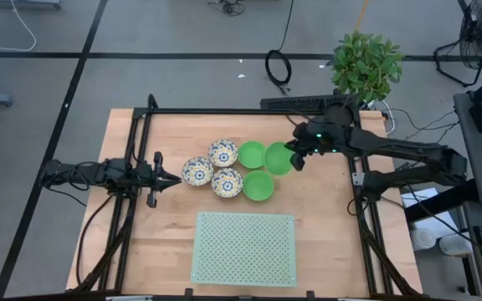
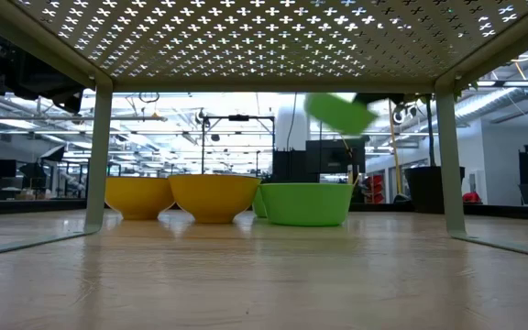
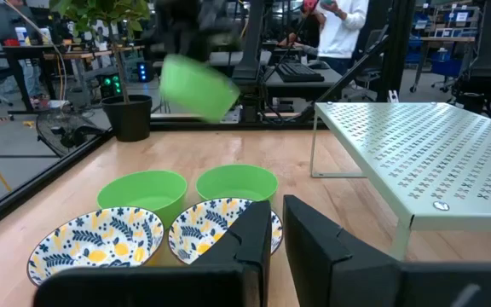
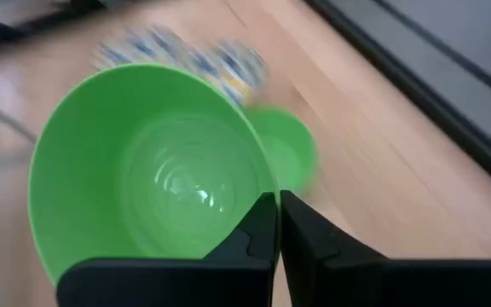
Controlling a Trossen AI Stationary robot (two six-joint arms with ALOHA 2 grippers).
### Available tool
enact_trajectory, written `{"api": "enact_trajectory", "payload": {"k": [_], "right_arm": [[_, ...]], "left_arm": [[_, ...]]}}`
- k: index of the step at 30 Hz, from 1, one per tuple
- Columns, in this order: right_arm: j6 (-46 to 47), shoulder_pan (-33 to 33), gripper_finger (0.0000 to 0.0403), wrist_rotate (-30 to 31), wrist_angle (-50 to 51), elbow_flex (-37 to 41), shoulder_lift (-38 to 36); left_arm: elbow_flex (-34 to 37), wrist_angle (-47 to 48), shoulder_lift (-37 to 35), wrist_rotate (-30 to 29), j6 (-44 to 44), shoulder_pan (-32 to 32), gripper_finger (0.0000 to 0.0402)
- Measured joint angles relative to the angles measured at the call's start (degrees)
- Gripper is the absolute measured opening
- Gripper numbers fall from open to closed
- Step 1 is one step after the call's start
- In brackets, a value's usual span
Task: Pick & Place Mini bowls
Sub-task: Put the middle right green bowl on the shelf
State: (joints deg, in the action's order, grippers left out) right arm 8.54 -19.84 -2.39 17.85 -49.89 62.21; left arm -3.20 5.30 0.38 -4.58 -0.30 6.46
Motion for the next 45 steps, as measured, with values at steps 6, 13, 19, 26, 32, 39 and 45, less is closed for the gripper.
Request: {"api": "enact_trajectory", "payload": {"k": [6, 13, 19, 26, 32, 39, 45], "right_arm": [[1.28, 5.76, 0.0001, -2.29, -0.24, -7.0, -2.13], [1.24, 15.69, 0.0, -0.88, 13.41, -28.19, 6.79], [4.55, 24.69, 0.0, 7.17, 31.5, -49.77, 19.79], [10.6, 35.3, 0.0, 8.29, 46.0, -78.57, 35.54], [15.26, 42.35, 0.0, 6.39, 48.21, -83.12, 39.51], [29.74, 45.52, 0.0, 15.16, 59.33, -78.29, 39.35], [35.92, 45.86, 0.0, 15.23, 60.77, -71.64, 39.37]], "left_arm": [[0.0, 0.0, 0.0, 0.0, 0.0, -0.02, 0.0037], [0.0, 0.0, 0.0, 0.0, 0.0, 0.0, 0.0037], [0.0, 0.0, 0.0, 0.0, 0.0, -0.02, 0.0037], [0.0, 0.0, 0.0, 0.0, 0.0, -0.01, 0.0037], [0.0, -0.02, -0.02, 0.02, 0.0, -0.02, 0.0037], [0.0, -0.02, -0.02, 0.01, 0.0, -0.01, 0.0037], [0.0, -0.02, -0.02, 0.0, 0.0, -0.01, 0.0037]]}}
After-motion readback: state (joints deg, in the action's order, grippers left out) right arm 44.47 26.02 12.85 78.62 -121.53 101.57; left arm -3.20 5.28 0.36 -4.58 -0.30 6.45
